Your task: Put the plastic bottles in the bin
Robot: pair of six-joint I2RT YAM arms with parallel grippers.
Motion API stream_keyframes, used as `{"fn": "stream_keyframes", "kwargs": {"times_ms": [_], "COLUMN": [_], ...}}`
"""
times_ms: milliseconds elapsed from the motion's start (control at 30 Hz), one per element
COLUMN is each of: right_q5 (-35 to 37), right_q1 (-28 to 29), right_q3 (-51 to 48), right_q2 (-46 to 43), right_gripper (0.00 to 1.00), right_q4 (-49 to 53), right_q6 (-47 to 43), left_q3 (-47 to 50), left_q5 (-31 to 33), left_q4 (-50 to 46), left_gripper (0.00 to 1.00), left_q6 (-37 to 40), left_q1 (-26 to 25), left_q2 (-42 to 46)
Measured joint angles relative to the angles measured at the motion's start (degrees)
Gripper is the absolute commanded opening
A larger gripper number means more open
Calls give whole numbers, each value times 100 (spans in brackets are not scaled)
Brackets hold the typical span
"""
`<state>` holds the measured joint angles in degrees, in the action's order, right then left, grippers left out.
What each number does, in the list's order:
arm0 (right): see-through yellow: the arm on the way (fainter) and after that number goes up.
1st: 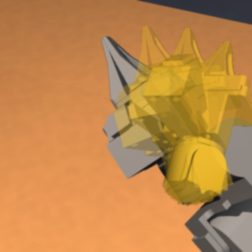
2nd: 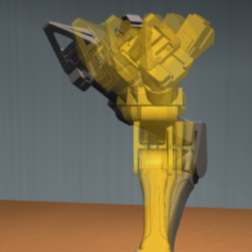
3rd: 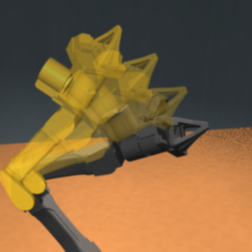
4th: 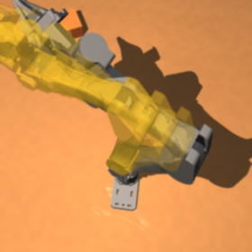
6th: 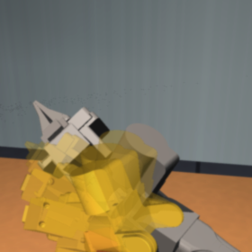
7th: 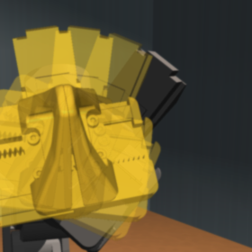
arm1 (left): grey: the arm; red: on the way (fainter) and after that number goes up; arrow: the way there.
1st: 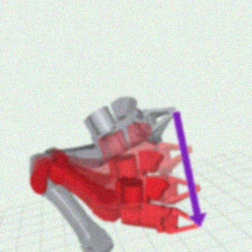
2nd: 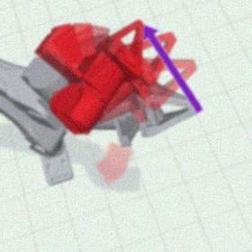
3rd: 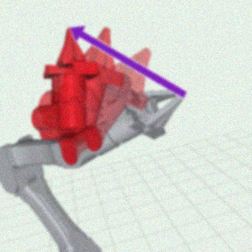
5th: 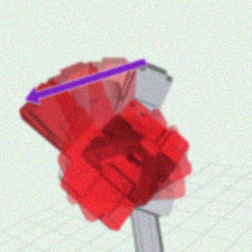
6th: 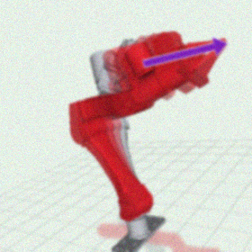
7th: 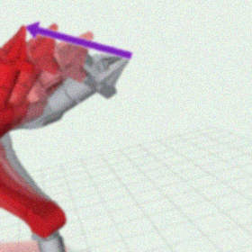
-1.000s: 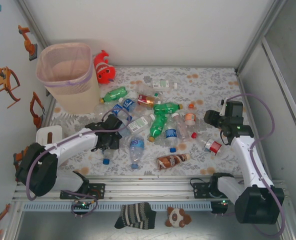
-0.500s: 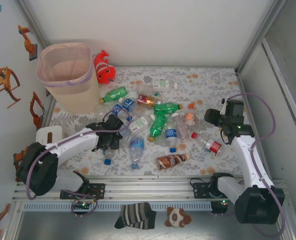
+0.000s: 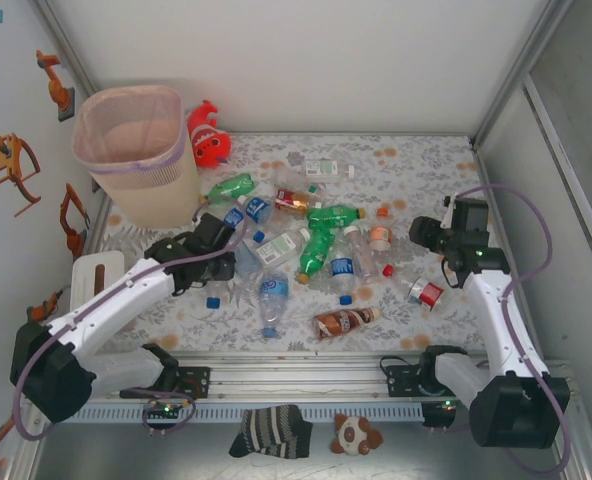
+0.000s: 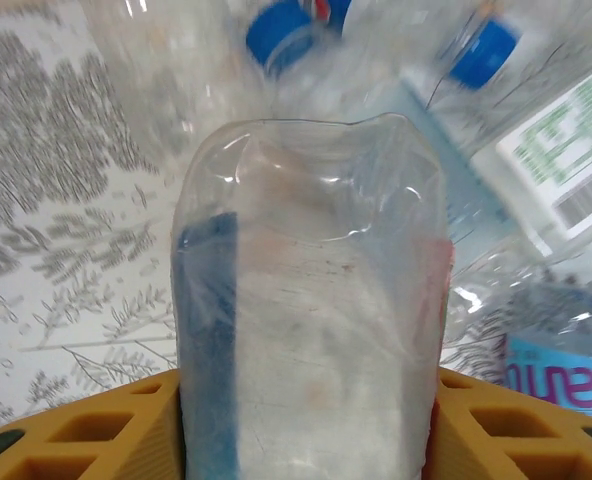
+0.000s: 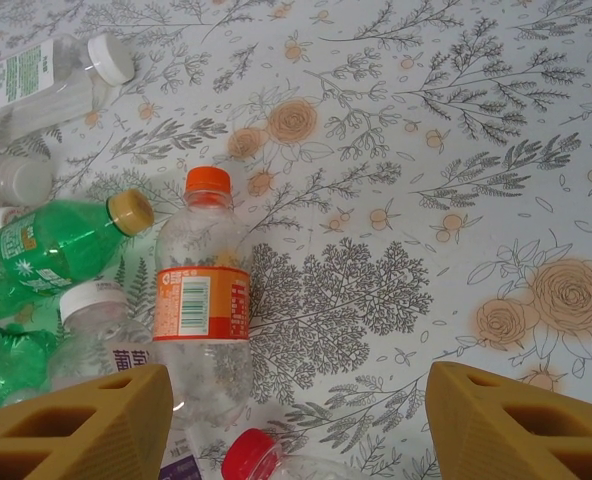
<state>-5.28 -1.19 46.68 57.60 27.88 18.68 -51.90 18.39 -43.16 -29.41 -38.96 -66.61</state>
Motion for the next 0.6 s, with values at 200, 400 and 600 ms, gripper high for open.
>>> {"fn": "stream_keyframes", "kwargs": {"times_ms": [200,400,600], "right_q5": [2,2,4], "right_q1": [0,0,0], "right_q3": [129,223,280], "right_q2": [-26,-85,-238], "right_gripper": [67,67,67], "right_q4": [48,190,293], "right_q6": [0,0,0], "left_q3": [-946,-1965,-2955], "left_q5": [131,-2,-76], "left_q4": [-319,-435,-326], "left_gripper": [54,56,59], "left_q6": [485,1091,1814], "left_q1": [184,756,1263], "left_q2": [131,138,11]}}
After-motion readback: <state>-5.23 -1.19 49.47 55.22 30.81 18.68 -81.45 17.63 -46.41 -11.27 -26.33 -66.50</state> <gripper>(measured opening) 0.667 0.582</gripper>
